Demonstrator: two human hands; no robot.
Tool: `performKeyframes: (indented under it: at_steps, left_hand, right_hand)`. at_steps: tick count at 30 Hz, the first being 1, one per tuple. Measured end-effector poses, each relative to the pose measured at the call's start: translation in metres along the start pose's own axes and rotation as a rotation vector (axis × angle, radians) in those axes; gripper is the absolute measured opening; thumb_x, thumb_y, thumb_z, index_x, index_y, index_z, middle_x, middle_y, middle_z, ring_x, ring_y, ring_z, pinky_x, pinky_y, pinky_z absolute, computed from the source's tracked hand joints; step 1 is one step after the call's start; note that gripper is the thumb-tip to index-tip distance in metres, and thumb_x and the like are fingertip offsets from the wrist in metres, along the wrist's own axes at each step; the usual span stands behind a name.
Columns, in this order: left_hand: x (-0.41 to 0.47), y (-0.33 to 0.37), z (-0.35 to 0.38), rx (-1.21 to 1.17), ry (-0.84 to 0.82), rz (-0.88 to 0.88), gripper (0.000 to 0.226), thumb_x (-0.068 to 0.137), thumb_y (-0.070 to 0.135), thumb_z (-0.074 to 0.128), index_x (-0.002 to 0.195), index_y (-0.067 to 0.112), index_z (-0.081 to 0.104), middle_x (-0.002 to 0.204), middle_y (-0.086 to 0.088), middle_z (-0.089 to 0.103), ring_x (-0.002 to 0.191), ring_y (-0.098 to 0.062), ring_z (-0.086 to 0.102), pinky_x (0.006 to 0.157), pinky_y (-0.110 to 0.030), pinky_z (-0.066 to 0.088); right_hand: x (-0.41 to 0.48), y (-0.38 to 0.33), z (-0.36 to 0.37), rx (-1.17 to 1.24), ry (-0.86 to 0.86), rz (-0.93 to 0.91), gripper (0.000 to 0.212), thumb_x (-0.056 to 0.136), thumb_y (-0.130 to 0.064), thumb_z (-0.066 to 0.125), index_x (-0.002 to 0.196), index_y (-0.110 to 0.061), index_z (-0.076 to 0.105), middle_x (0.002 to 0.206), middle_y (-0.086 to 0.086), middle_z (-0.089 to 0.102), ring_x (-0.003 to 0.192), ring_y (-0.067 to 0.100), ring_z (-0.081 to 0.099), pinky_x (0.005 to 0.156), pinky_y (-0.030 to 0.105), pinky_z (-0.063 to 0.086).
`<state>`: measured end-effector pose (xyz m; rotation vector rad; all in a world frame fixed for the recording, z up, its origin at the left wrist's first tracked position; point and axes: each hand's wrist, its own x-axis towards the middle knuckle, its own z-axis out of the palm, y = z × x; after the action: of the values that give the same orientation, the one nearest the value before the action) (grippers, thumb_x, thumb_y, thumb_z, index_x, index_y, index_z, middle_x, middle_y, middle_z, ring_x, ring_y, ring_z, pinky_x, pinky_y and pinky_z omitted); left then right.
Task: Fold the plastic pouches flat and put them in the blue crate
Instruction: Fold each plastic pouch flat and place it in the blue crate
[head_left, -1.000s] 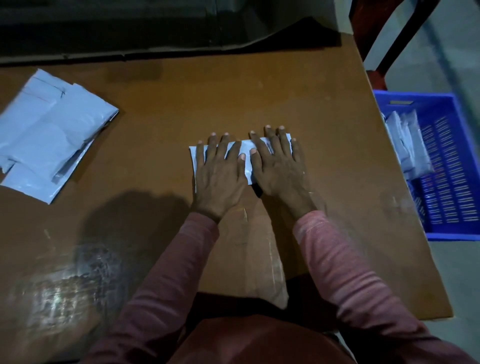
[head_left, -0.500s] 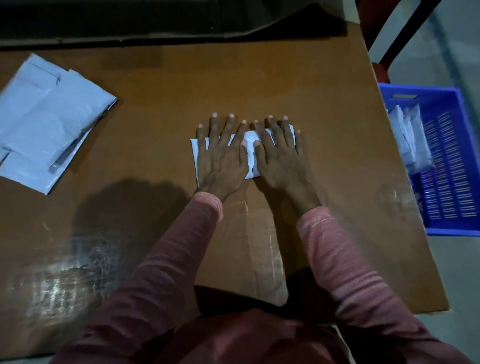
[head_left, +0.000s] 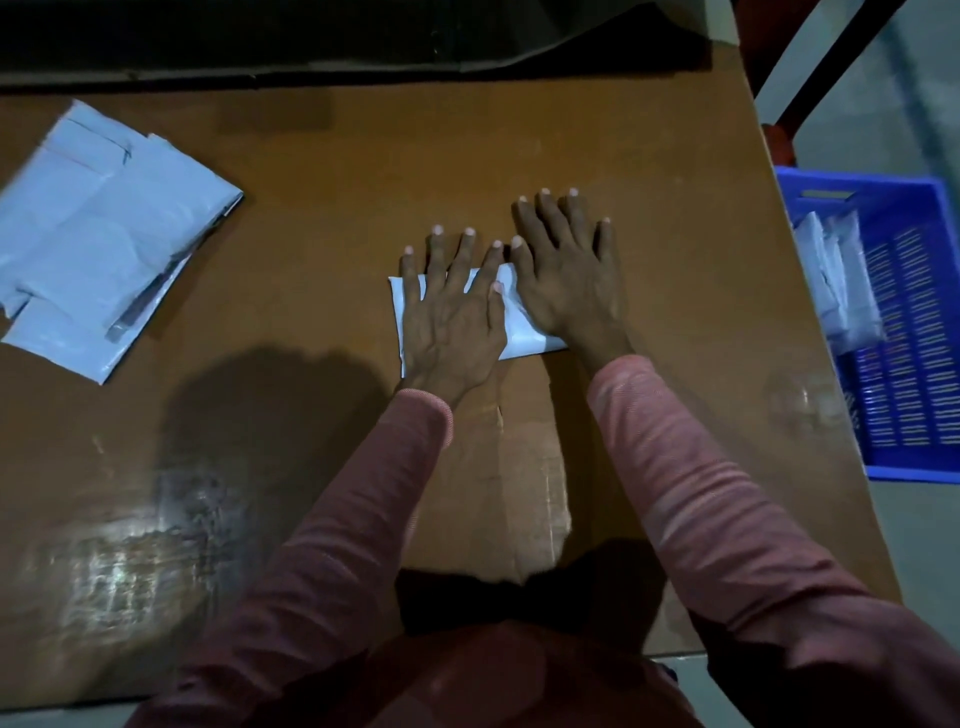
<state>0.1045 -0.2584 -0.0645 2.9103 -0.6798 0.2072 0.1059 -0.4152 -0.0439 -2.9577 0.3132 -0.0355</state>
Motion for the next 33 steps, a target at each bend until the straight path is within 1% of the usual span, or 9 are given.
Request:
performKeyframes:
  at_steps: [6, 9, 13, 16, 20, 24, 27, 30, 33]
  left_hand:
    - [0.002, 0.0, 0.0, -0.007, 0.002, -0.012, 0.054, 0.108, 0.037, 0.02, 0.159, 0.028, 0.036, 0.168, -0.003, 0.028, 0.158, -0.032, 0.014, 0.124, -0.061, 0.01]
    - [0.016, 0.008, -0.004, -0.028, 0.015, -0.093, 0.056, 0.105, 0.035, 0.022, 0.157, 0.023, 0.039, 0.167, -0.005, 0.03, 0.157, -0.032, 0.017, 0.124, -0.062, 0.008]
    - [0.031, 0.014, -0.001, -0.009, -0.012, -0.191, 0.06, 0.103, 0.033, 0.02, 0.16, 0.02, 0.032, 0.169, -0.008, 0.024, 0.158, -0.033, 0.012, 0.124, -0.062, 0.004]
    - [0.028, 0.012, 0.001, 0.01, -0.002, -0.19, 0.06, 0.104, 0.034, 0.02, 0.162, 0.021, 0.027, 0.17, -0.01, 0.018, 0.158, -0.034, 0.007, 0.124, -0.062, 0.003]
    - [0.027, 0.016, -0.001, 0.027, 0.048, -0.195, 0.059, 0.105, 0.034, 0.024, 0.162, 0.023, 0.024, 0.171, -0.012, 0.016, 0.158, -0.035, 0.006, 0.124, -0.063, 0.003]
    - [0.025, 0.013, -0.002, 0.018, 0.037, -0.196, 0.061, 0.104, 0.037, 0.019, 0.163, 0.024, 0.022, 0.171, -0.012, 0.012, 0.159, -0.035, 0.002, 0.123, -0.065, 0.003]
    - [0.025, 0.013, -0.006, -0.004, 0.008, -0.173, 0.069, 0.099, 0.041, 0.009, 0.163, 0.023, 0.022, 0.172, -0.012, 0.01, 0.159, -0.035, 0.001, 0.124, -0.063, -0.003]
    - [0.024, 0.016, -0.012, -0.028, 0.001, -0.186, 0.075, 0.094, 0.043, 0.002, 0.162, 0.022, 0.026, 0.171, -0.013, 0.013, 0.159, -0.034, 0.003, 0.122, -0.061, -0.008]
    - [0.024, 0.017, -0.009, 0.018, 0.03, -0.182, 0.066, 0.1, 0.039, 0.009, 0.161, 0.022, 0.029, 0.17, -0.013, 0.018, 0.158, -0.034, 0.006, 0.124, -0.064, -0.002]
  right_hand:
    - [0.001, -0.002, 0.008, -0.034, 0.047, 0.035, 0.057, 0.106, -0.041, 0.018, 0.161, -0.03, 0.016, 0.17, -0.002, 0.011, 0.157, 0.023, -0.001, 0.121, 0.062, 0.007]
    - [0.001, -0.002, 0.006, -0.026, 0.091, 0.045, 0.057, 0.105, -0.038, 0.021, 0.161, -0.025, 0.019, 0.169, -0.001, 0.015, 0.157, 0.024, 0.003, 0.12, 0.062, 0.01]
    - [0.001, -0.002, 0.006, -0.028, 0.115, 0.054, 0.058, 0.105, -0.037, 0.021, 0.16, -0.019, 0.022, 0.169, 0.0, 0.017, 0.157, 0.023, 0.004, 0.121, 0.06, 0.012]
    - [-0.001, -0.002, 0.006, -0.013, 0.119, 0.042, 0.059, 0.105, -0.038, 0.02, 0.16, -0.016, 0.024, 0.168, 0.001, 0.018, 0.157, 0.023, 0.004, 0.122, 0.059, 0.011]
    - [-0.001, -0.001, 0.005, -0.007, 0.119, 0.048, 0.059, 0.106, -0.037, 0.02, 0.159, -0.014, 0.026, 0.168, 0.002, 0.018, 0.157, 0.023, 0.003, 0.122, 0.058, 0.008]
    - [0.0, -0.001, 0.002, -0.013, 0.104, 0.011, 0.06, 0.107, -0.041, 0.018, 0.161, -0.014, 0.021, 0.169, 0.002, 0.013, 0.157, 0.023, 0.0, 0.122, 0.06, 0.004]
    - [-0.007, 0.003, -0.004, -0.013, 0.203, 0.011, 0.061, 0.108, -0.043, 0.02, 0.161, -0.014, 0.017, 0.17, 0.003, 0.01, 0.157, 0.026, 0.001, 0.123, 0.059, 0.001]
    - [-0.021, 0.0, 0.002, 0.016, 0.286, 0.062, 0.058, 0.108, -0.037, 0.024, 0.161, -0.013, 0.02, 0.169, 0.004, 0.013, 0.157, 0.026, 0.004, 0.124, 0.057, 0.003]
    - [-0.03, -0.003, 0.013, 0.032, 0.236, 0.12, 0.058, 0.107, -0.035, 0.023, 0.16, -0.012, 0.02, 0.169, 0.003, 0.016, 0.157, 0.024, 0.002, 0.124, 0.058, 0.004]
